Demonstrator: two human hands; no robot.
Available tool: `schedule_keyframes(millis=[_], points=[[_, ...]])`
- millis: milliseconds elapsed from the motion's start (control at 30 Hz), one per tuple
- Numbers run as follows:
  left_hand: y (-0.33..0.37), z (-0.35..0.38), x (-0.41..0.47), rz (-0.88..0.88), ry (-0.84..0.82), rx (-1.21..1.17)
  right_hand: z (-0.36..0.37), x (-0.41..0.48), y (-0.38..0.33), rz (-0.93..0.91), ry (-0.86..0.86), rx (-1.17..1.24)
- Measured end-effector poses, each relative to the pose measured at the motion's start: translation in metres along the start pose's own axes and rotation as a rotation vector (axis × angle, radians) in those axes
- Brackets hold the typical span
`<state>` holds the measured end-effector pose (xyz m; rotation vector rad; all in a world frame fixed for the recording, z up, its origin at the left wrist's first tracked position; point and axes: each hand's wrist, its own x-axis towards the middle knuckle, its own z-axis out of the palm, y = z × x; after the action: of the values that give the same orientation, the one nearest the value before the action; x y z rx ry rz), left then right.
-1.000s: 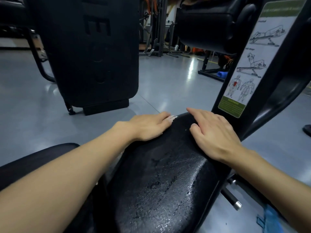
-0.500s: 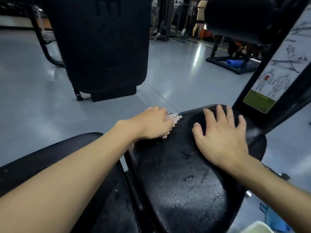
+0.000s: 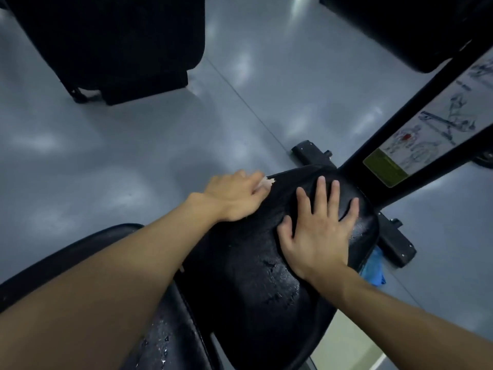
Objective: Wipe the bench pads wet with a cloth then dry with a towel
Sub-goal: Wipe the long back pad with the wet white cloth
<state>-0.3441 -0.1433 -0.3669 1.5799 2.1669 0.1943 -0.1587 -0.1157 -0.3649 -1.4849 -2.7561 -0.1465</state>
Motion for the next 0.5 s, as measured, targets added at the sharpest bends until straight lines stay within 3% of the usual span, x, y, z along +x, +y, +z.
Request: schedule_keyframes(millis=[133,333,400,500], points=[[-0.032,0.007,-0.04,-0.139,0.081,-0.038,-0.002,0.001,0.0,-0.007,-0.047,-0.029],[-0.032,0.035,-0.079,-0.541,0.263,-0.353,-0.007,0.001,0.0,-0.118,-0.103,-0.053],[-0.025,0.037,-0.074,-0.612,0.31,-0.415,-0.009,0.002,0.0,-0.22,-0.101,-0.047],[-0.015,0.047,-0.076,-0.669,0.423,-0.437,-0.004,0.003,-0.002,-0.56,-0.087,-0.054]])
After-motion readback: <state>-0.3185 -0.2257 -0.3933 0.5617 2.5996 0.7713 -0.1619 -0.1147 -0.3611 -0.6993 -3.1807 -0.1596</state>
